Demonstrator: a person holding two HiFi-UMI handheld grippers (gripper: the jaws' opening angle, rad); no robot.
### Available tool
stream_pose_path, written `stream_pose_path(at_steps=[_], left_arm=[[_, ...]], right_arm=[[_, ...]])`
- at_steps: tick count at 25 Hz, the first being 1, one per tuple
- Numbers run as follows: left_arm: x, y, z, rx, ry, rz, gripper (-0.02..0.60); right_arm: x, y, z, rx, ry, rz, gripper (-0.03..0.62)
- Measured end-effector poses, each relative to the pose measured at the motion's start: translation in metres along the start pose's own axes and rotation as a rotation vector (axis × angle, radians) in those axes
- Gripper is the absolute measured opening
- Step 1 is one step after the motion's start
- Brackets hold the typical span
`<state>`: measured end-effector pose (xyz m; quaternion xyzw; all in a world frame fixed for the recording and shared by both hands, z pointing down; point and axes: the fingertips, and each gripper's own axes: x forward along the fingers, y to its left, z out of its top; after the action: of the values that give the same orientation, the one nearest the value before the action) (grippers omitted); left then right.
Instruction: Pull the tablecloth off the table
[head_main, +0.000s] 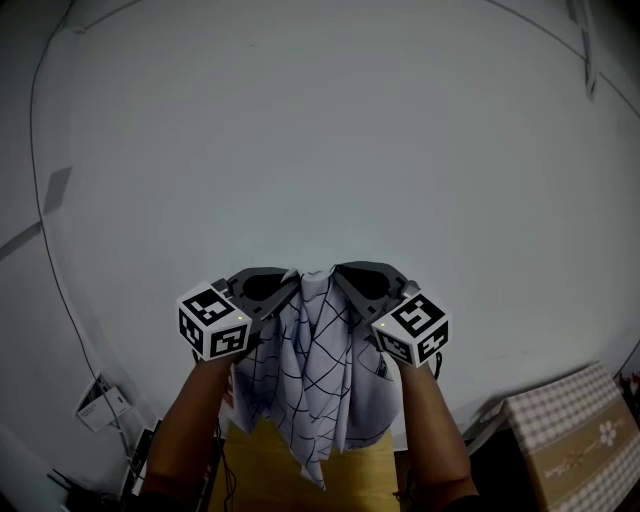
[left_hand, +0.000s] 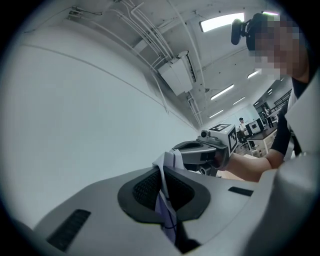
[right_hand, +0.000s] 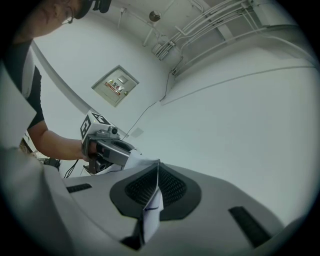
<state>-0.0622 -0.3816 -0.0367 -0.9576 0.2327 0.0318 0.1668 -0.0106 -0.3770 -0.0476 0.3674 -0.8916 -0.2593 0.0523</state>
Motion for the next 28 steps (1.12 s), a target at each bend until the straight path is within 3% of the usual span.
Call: stream_pose_path(at_steps=[19, 28], left_arm=[[-0.005, -0.008, 0.017, 0.021, -0.027, 0.015, 0.014], [-0.006, -0.005, 0.017, -0.036, -0.055, 0.007, 0.015]], right_arm=[[-0.009, 0.009, 0.016, -0.034, -0.043, -0.021, 0.020], [-0.013, 0.010, 0.016, -0.051, -0.045, -0.017, 0.020]])
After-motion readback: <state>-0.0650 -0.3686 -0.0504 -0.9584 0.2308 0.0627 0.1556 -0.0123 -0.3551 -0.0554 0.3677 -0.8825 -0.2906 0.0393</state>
